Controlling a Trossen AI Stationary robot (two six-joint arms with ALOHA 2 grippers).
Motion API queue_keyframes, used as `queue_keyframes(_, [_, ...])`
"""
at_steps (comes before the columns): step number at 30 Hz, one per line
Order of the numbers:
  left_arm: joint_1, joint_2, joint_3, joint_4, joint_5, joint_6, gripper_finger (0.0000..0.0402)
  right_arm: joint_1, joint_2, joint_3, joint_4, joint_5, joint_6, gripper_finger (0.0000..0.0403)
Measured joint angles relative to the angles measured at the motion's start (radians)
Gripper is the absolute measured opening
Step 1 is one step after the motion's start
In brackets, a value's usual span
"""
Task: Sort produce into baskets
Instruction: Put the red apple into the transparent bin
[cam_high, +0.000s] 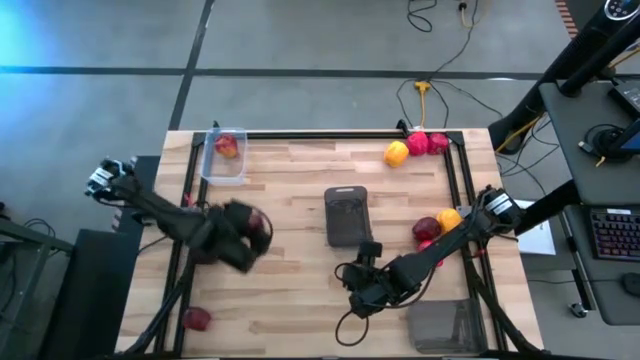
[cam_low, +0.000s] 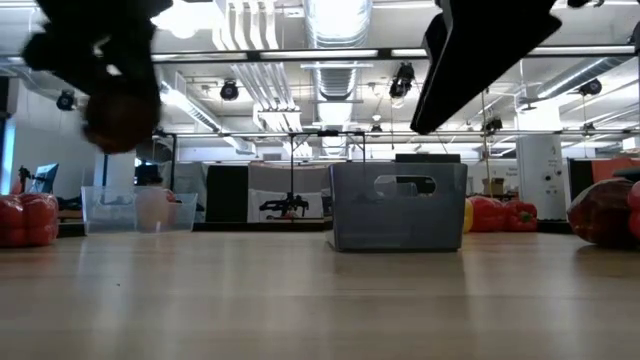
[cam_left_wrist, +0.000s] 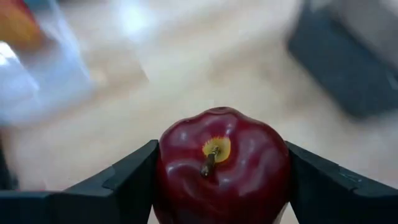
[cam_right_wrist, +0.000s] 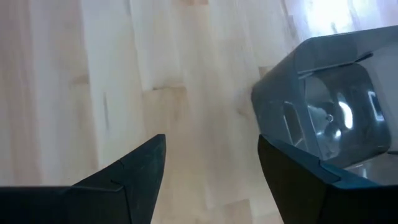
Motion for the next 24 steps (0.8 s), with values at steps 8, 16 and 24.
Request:
queue_keyframes(8, [0.310,-0.117,-0.136,0.222,-0.274,0.296,0.0277,0.017,0.000,0.052,0.003,0.020,0.096,0.0244])
queue_keyframes(16, [0.556,-0.136,-0.277,0.434,-0.340,0.484,0.0278,0.017,0.000,0.157,0.008,0.028,0.108,0.0242])
queue_keyframes(24, [0.715,-0.178,-0.455,0.778,-0.389,0.641,0.0278,0.006,0.000,0.300,0.008,0.075,0.082,0.0243])
